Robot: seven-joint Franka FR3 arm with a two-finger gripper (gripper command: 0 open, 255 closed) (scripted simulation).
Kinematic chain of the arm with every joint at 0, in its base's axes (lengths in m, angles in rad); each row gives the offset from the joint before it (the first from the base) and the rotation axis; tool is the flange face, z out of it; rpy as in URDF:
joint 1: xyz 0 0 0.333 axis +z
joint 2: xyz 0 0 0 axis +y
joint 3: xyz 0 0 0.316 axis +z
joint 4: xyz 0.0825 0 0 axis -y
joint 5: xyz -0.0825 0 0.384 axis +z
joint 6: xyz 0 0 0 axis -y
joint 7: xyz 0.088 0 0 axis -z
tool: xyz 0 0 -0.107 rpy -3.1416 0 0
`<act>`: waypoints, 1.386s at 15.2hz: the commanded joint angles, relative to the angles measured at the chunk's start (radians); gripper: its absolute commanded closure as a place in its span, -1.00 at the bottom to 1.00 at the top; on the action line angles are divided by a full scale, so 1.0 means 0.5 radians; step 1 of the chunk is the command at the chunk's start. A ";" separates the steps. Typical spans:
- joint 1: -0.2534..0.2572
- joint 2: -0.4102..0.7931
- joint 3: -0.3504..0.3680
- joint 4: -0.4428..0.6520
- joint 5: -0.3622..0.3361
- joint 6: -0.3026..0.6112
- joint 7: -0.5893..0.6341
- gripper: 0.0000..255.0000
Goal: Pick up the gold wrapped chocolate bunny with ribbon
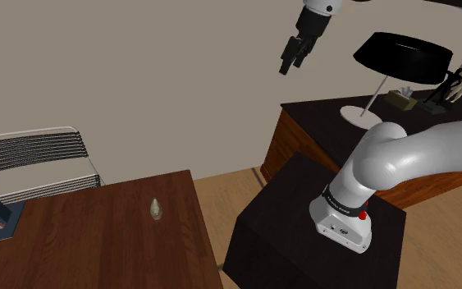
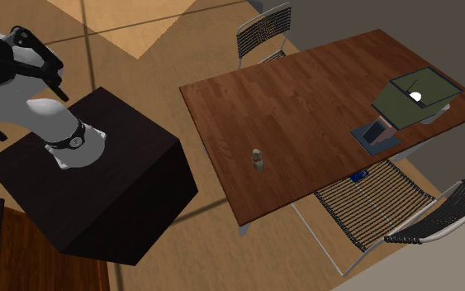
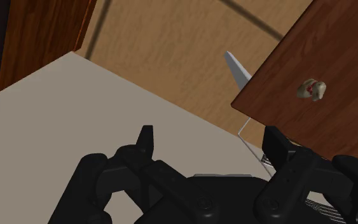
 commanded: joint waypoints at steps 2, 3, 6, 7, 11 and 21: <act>0.012 0.004 0.035 -0.046 0.013 0.054 0.033 -1.00; 0.024 0.011 0.071 -0.090 0.026 0.109 0.066 -1.00; 0.063 0.051 0.180 -0.206 0.066 0.278 0.167 -1.00; 0.075 0.071 0.218 -0.240 0.078 0.336 0.201 -1.00; 0.124 0.185 0.371 -0.349 0.120 0.575 0.343 -1.00; 0.155 0.707 0.798 -0.421 0.092 1.188 0.763 -1.00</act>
